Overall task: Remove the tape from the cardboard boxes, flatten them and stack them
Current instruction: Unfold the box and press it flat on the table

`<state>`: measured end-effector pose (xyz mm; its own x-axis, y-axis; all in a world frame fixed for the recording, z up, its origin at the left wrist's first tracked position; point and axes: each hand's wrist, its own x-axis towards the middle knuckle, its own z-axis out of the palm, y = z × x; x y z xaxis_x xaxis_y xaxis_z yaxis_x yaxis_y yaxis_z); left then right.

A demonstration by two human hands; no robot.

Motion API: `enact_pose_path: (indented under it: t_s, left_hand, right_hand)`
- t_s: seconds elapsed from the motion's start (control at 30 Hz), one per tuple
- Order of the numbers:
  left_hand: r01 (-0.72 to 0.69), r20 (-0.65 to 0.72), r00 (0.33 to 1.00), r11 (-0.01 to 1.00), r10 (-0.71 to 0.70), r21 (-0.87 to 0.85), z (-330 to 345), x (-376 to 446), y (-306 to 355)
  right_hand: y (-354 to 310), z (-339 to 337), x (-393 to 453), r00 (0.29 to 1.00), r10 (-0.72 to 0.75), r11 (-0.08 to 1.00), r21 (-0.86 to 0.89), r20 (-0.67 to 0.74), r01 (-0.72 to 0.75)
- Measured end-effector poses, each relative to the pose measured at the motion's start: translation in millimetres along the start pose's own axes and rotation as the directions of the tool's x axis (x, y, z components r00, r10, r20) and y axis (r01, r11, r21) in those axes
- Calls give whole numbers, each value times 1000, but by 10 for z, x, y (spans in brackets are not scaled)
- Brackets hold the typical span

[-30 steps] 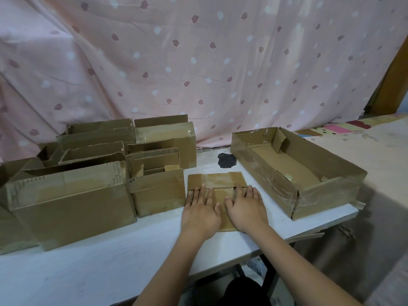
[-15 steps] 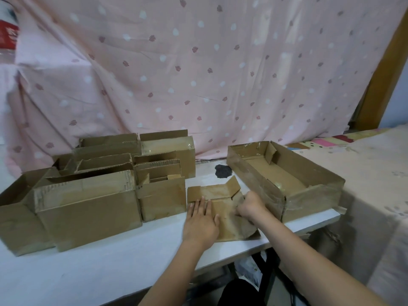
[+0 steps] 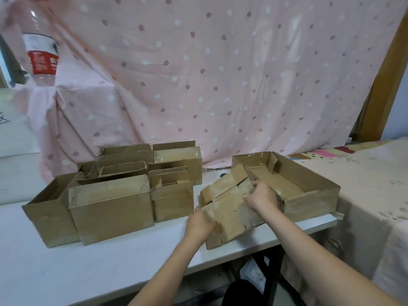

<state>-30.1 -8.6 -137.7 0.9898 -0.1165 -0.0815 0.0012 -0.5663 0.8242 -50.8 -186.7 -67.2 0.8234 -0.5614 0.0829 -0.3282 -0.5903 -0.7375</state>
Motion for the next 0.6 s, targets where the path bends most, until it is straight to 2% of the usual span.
enact_pose_path:
  t_s: [0.1, 0.2, 0.4, 0.47, 0.6]
  left_hand:
    - [36, 129, 992, 971, -5, -238, -155, -132, 89]
    - [21, 114, 993, 921, 25, -389, -311, -208, 219]
    - [-118, -96, 993, 791, 75, -601, -906, -269, 514]
    - [-184, -190, 978, 787, 87, -589, -1217, -257, 572]
    - [-258, -370, 927, 814, 57, -521, -1927, -369, 467]
  right_hand:
    - [-146, -135, -95, 998, -14, 1000, -17, -54, 13]
    - [-326, -284, -164, 996, -55, 998, -1, -71, 55]
    - [-925, -518, -310, 969, -198, 963, 155, -148, 220]
    - [-1153, -462, -386, 958, -232, 937, 224, -168, 266]
    - [-1655, -127, -597, 954, -283, 891, 343, -97, 299]
